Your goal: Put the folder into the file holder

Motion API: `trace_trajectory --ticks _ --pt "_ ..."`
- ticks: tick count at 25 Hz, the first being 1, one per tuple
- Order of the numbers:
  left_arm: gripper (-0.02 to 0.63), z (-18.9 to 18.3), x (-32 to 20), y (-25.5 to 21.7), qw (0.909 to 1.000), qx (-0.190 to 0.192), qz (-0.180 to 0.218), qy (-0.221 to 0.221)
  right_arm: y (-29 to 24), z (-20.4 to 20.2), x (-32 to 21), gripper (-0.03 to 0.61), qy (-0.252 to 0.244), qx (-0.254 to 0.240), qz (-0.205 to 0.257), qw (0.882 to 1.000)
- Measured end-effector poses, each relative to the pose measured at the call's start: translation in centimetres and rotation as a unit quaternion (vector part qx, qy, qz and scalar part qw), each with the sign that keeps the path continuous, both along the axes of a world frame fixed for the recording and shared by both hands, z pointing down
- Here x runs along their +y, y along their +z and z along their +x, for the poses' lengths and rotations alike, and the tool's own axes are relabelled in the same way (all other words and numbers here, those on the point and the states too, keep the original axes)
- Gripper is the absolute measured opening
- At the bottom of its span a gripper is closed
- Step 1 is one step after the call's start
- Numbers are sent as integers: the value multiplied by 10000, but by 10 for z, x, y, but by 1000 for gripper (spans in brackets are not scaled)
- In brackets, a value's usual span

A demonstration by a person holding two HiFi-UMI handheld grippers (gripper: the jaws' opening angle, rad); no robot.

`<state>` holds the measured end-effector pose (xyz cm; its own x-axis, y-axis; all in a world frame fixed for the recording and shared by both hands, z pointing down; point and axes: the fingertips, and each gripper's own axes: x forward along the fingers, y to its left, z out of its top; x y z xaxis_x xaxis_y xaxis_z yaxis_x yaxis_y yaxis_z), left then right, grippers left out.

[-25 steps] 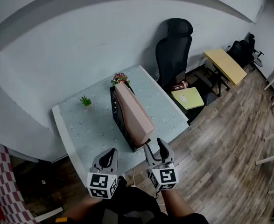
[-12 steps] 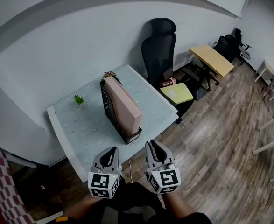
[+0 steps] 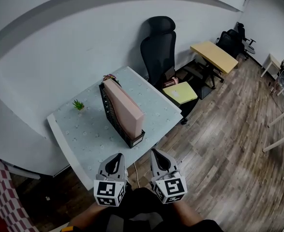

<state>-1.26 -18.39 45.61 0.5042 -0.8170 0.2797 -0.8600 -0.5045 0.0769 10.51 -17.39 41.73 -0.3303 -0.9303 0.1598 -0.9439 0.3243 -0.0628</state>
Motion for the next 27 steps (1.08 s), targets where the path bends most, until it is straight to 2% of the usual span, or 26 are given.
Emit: trace_trajectory --ticks 6,27 --pt "9 7 -1 6 10000 -15 -42 52 16 3 -1 14 -9 -7 -186 9998" --pt "9 12 -4 6 10000 -47 -32 55 17 7 -4 14 -22 -29 -188 9998"
